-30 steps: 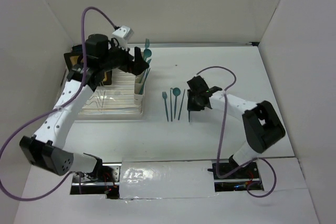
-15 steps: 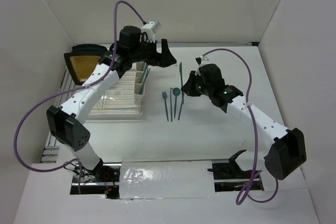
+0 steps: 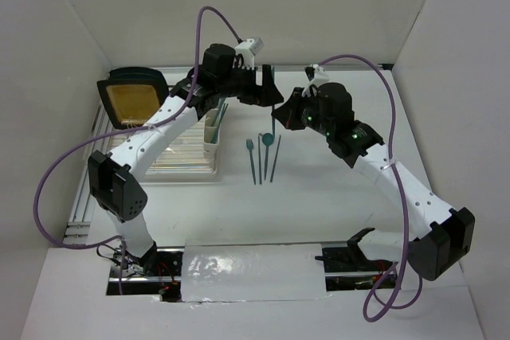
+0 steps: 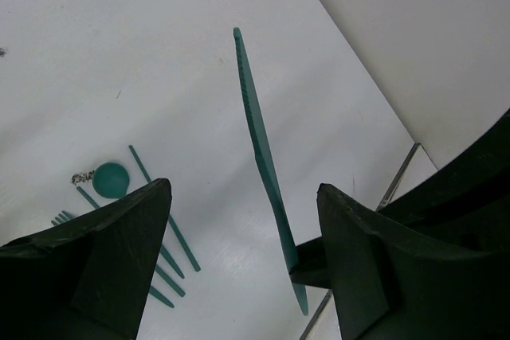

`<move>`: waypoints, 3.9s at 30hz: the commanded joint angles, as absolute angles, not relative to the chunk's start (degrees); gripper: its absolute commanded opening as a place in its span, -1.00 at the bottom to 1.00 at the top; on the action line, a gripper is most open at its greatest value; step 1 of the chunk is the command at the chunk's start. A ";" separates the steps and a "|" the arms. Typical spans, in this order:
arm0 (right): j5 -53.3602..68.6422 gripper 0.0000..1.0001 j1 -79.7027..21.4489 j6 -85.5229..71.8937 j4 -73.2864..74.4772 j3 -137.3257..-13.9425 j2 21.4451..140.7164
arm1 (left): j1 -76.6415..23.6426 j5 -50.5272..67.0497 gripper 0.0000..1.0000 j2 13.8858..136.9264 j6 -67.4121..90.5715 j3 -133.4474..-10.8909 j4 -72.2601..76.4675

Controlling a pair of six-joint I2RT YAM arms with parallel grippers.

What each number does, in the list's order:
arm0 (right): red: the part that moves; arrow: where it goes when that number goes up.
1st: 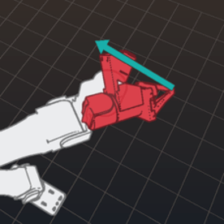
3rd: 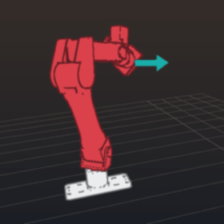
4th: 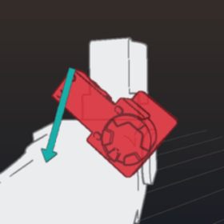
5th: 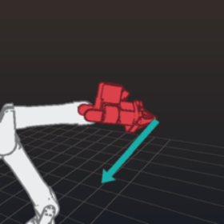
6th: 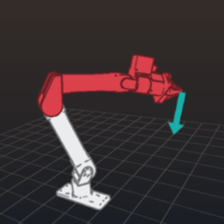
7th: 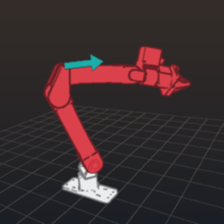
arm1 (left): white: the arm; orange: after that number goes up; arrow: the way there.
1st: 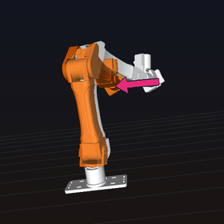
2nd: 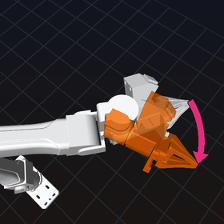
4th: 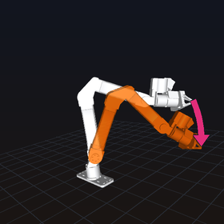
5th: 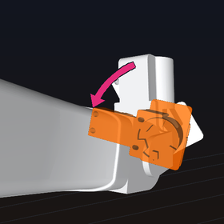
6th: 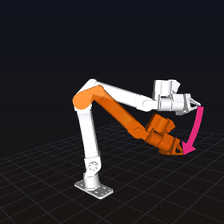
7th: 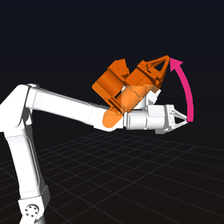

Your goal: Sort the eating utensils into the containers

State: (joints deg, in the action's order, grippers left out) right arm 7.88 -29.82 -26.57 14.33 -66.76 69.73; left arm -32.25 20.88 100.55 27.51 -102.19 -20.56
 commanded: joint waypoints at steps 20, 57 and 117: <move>6.50 0.95 -28.92 -24.27 24.51 -79.27 69.17 | -26.45 34.35 -1.00 106.17 25.66 -114.78 -10.56; -8.09 1.00 -25.49 -36.65 26.63 -66.45 82.96 | -11.43 44.12 -1.00 91.14 1.77 -72.60 21.45; -13.54 -0.34 -36.65 -40.34 30.76 -71.28 111.35 | -9.84 19.78 0.96 63.72 5.01 -68.65 3.08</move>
